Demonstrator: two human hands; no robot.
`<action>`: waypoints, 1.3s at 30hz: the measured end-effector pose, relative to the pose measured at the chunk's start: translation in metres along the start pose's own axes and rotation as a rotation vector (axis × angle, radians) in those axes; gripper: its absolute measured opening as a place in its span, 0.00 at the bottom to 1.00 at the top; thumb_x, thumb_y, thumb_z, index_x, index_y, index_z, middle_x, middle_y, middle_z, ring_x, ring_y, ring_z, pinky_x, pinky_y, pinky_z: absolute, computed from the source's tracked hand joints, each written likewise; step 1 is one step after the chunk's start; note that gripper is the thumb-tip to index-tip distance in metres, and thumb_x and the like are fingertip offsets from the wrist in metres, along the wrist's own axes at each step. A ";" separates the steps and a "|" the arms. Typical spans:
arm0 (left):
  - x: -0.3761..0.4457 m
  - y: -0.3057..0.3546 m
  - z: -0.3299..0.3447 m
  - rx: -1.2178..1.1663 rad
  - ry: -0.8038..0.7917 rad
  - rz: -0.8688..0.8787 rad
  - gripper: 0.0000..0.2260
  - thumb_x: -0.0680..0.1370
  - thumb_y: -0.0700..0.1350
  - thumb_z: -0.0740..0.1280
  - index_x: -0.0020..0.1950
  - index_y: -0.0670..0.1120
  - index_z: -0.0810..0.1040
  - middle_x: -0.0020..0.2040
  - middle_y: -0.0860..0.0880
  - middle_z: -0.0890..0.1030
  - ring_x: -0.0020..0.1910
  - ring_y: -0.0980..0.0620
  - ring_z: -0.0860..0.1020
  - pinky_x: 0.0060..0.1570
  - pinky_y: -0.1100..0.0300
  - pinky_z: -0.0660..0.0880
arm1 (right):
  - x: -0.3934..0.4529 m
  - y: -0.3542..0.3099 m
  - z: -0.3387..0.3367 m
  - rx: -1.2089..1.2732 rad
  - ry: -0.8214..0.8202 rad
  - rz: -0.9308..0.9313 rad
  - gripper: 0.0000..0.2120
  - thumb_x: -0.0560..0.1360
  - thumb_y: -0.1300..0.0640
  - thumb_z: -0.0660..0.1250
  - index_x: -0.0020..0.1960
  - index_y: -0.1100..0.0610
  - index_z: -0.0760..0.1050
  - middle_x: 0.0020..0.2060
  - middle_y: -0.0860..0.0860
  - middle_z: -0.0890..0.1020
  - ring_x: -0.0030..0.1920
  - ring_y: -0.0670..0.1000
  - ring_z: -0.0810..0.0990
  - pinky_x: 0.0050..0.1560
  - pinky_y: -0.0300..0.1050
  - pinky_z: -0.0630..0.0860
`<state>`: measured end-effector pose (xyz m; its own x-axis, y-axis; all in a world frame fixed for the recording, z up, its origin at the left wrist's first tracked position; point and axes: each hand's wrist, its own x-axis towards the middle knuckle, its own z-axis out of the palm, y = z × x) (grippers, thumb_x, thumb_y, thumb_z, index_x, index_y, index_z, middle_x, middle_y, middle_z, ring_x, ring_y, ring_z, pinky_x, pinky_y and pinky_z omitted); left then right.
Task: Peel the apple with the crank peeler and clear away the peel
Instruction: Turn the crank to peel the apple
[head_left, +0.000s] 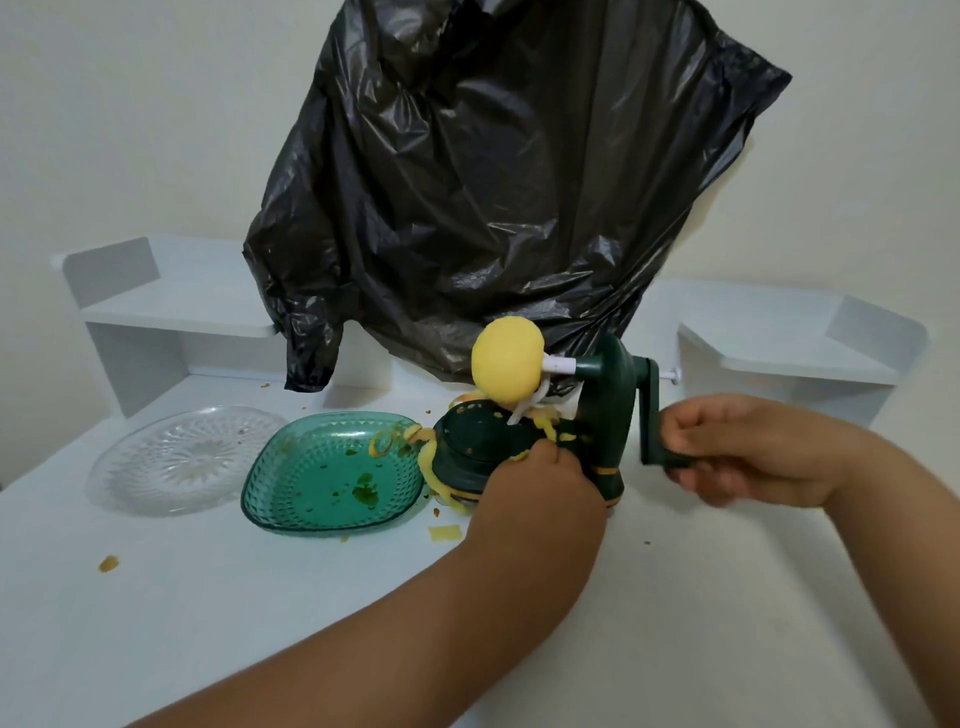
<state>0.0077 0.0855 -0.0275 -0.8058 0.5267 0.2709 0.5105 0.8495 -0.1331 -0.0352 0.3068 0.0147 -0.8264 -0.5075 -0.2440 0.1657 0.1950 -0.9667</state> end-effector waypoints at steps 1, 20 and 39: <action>0.001 0.000 0.000 -0.002 -0.004 -0.005 0.14 0.79 0.40 0.59 0.64 0.39 0.71 0.59 0.41 0.73 0.59 0.43 0.68 0.42 0.55 0.61 | -0.008 -0.009 -0.004 0.090 -0.075 -0.108 0.08 0.73 0.58 0.72 0.40 0.60 0.74 0.32 0.57 0.78 0.25 0.45 0.71 0.27 0.36 0.71; -0.001 0.002 0.002 -0.002 0.016 -0.030 0.14 0.78 0.39 0.60 0.64 0.40 0.71 0.59 0.43 0.74 0.59 0.45 0.69 0.41 0.55 0.62 | 0.020 -0.052 0.003 0.116 0.602 -0.511 0.02 0.74 0.63 0.69 0.44 0.58 0.80 0.34 0.54 0.82 0.34 0.47 0.79 0.37 0.37 0.77; -0.003 -0.001 0.002 -0.014 0.058 -0.015 0.13 0.79 0.39 0.57 0.63 0.39 0.71 0.58 0.42 0.74 0.58 0.44 0.69 0.41 0.55 0.62 | -0.010 -0.042 0.001 -0.105 0.027 -0.049 0.05 0.71 0.62 0.71 0.39 0.59 0.76 0.32 0.60 0.79 0.23 0.46 0.72 0.24 0.36 0.72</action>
<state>0.0093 0.0830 -0.0305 -0.7945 0.5112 0.3277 0.5032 0.8564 -0.1158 -0.0329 0.3031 0.0578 -0.8467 -0.4960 -0.1926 0.0682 0.2578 -0.9638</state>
